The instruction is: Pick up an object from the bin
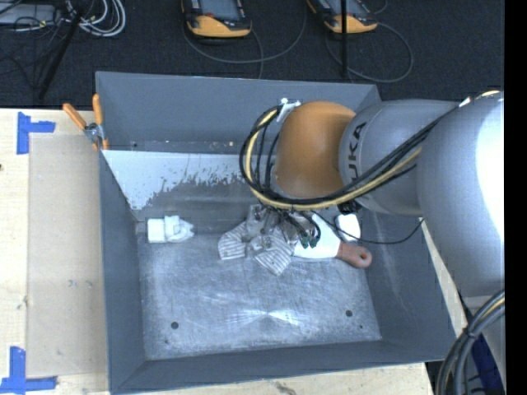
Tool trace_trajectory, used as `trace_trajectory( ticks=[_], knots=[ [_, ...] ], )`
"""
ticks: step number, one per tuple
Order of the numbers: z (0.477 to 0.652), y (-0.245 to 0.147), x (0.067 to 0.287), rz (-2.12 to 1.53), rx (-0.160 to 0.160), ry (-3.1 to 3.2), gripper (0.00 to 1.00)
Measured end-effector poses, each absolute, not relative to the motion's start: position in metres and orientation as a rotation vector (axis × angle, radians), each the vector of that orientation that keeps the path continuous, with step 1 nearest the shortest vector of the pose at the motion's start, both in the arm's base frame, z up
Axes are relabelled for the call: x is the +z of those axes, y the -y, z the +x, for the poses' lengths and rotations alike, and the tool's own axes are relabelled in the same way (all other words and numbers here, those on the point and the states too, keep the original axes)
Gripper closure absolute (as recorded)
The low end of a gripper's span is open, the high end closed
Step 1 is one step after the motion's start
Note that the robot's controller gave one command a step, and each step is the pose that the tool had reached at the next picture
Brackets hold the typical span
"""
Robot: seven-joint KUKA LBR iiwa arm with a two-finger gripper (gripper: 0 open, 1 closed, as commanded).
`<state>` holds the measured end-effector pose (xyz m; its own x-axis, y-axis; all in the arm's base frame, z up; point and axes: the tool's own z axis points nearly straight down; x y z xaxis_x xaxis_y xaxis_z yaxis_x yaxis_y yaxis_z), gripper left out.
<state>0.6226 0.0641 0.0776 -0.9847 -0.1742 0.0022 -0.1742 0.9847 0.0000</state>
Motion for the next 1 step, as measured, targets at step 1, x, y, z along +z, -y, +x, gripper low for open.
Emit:
trace_trajectory(
  ticks=[1],
  knots=[
    [0.6128, -0.0756, 0.2271, 0.445, -0.001, 3.114, 1.00]
  ],
)
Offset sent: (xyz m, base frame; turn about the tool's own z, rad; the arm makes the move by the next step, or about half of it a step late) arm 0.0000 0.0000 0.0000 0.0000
